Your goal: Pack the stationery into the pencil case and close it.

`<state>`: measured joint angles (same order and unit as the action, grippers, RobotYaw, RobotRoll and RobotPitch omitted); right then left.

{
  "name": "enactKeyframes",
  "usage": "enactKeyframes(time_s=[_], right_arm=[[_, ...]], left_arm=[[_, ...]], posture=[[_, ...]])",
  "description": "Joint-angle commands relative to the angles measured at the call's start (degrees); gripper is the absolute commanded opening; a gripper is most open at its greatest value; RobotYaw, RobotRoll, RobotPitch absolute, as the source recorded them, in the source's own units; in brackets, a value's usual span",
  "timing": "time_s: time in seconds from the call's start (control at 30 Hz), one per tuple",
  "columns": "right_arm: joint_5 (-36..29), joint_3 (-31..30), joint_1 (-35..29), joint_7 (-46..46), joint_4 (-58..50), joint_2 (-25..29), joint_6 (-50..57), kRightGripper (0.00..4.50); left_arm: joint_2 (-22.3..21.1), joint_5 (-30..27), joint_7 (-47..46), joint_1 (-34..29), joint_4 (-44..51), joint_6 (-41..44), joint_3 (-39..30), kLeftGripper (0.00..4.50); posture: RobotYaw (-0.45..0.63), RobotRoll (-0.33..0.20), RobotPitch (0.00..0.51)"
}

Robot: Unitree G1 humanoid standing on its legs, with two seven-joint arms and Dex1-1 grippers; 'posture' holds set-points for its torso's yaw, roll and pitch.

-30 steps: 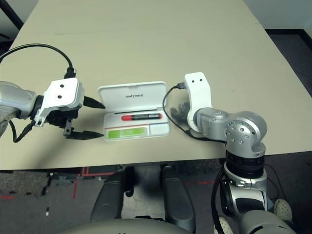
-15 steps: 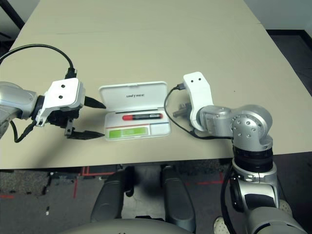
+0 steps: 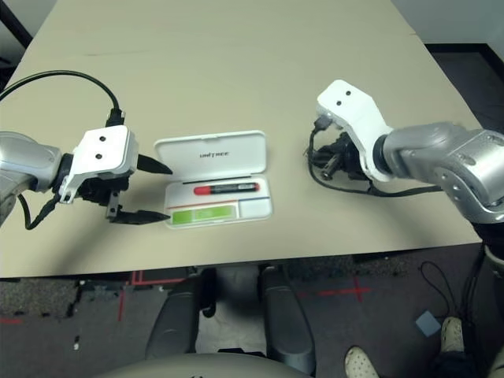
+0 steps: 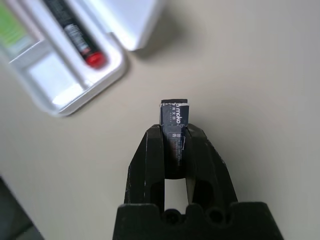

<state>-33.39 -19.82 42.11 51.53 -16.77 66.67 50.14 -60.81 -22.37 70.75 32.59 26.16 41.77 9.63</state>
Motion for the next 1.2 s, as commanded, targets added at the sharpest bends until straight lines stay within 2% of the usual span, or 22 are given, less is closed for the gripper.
enactKeyframes(time_s=[0.03, 0.2, 0.47, 0.83, 1.2], right_arm=[[5.4, -2.1, 1.9, 13.1, 1.8, 0.6, -8.7, 0.29], [9.6, -3.3, 5.0, 22.8, 4.4, -3.6, -14.4, 0.29], [14.5, -4.7, 6.5, 29.0, 4.2, -10.5, -16.4, 0.29], [18.9, -7.1, 4.5, 30.0, 5.4, -17.3, -16.1, 0.29], [23.8, -9.2, 3.4, 29.2, 8.0, -21.5, -17.2, 0.29]], left_arm=[[-0.6, 0.3, 0.5, 0.2, 0.2, -0.1, 0.6, 4.5], [-0.9, 0.2, 0.3, 0.2, 0.8, 0.7, 0.5, 4.5], [-0.7, 0.0, -0.5, 0.2, 1.5, 1.9, 0.3, 4.5], [-0.9, -0.4, -1.4, -0.3, 2.3, 2.9, 0.0, 4.5], [-0.9, -0.8, -2.2, -0.8, 3.0, 3.4, -0.4, 4.5]], posture=[[-0.02, 0.0, 0.237], [-0.01, 0.0, 0.237], [0.0, 0.0, 0.239], [0.02, 0.0, 0.242], [0.03, 0.0, 0.239]])
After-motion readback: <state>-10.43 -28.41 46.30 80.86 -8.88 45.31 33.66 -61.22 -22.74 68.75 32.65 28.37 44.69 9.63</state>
